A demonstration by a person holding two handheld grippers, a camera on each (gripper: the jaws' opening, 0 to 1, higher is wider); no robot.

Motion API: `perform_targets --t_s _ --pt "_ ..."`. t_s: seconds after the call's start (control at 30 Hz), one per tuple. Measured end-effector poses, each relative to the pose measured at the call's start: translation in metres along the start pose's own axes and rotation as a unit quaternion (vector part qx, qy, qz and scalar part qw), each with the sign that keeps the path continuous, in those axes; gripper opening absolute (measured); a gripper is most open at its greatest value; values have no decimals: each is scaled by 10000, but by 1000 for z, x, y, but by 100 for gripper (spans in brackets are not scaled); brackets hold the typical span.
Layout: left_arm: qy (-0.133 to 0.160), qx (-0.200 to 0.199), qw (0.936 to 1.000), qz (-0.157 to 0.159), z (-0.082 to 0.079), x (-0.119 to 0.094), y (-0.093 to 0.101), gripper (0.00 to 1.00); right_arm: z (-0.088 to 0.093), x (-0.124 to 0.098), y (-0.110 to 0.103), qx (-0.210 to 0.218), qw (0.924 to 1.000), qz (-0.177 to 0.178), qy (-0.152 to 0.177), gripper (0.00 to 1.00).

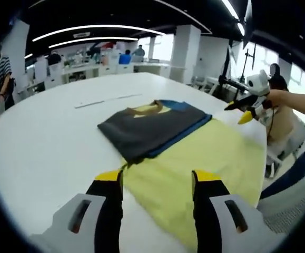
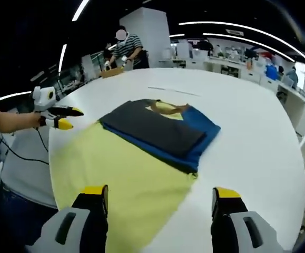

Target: Fold the garment on the visible template until the final outline fits inside the template.

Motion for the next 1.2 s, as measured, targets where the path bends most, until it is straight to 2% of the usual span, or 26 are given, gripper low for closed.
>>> perform_targets --t_s 0.23,0.43,0.53,0.63,0.83,1.07,1.2 --pt "-297 238 9982 469 19 -16 26 55 5 -19 -29 -263 9988 -401 -48 81" --pt "-588 325 9957 632 37 -27 41 54 9 -33 -55 -424 9963 -752 -35 81" --pt "-682 325 9944 735 44 -34 49 53 18 -38 -66 -587 9938 -922 -197 79" --pt "-859 540 9916 802 53 -41 55 51 25 -41 -73 -710 9920 -1002 -308 77" --pt "-1160 819 9859 881 67 -51 62 46 39 -47 -86 -837 9888 -1145 -473 68" --pt "-1415 1074 9793 974 82 -56 69 39 58 -49 -100 -1263 9804 -1358 -669 50" --pt "-1573 1247 9747 980 89 -58 68 35 68 -49 -104 -1479 9754 -1410 -831 44"
Point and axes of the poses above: the point that each gripper's makers call its tool centre point, and the gripper's own axes: x roughly forward along the fingers, y roughly to its right, z roughly out of its underside, the point moved 4 cm from there along -x, roughly backward along the fingers, and after that the axes turned 8 degrees about -x, right-handed, at the moved point
